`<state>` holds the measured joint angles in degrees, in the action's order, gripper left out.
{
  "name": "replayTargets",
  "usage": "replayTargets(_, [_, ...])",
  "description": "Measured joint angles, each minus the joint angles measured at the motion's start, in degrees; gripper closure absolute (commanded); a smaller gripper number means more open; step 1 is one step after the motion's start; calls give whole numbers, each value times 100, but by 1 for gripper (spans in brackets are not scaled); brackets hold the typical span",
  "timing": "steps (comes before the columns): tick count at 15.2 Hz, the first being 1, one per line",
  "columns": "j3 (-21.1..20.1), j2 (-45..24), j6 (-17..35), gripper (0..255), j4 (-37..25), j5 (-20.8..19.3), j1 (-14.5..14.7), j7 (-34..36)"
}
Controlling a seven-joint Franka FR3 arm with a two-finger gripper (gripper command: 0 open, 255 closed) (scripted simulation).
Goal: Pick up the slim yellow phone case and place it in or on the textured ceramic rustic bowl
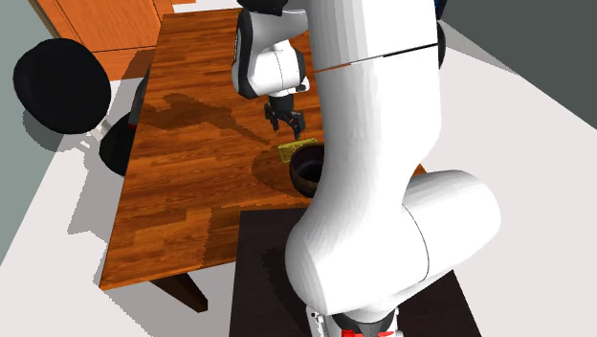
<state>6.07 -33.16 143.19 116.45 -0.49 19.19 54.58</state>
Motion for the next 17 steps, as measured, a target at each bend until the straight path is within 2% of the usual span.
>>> replayTargets(2, [75,-326,-241,0,-437,305,265,990])
replayTargets(4, [107,-465,-302,0,-583,444,368,1431])
replayTargets(11, [77,-871,8,0,-656,539,354,1548])
replayTargets(17, [71,-920,43,0,-673,545,351,1548])
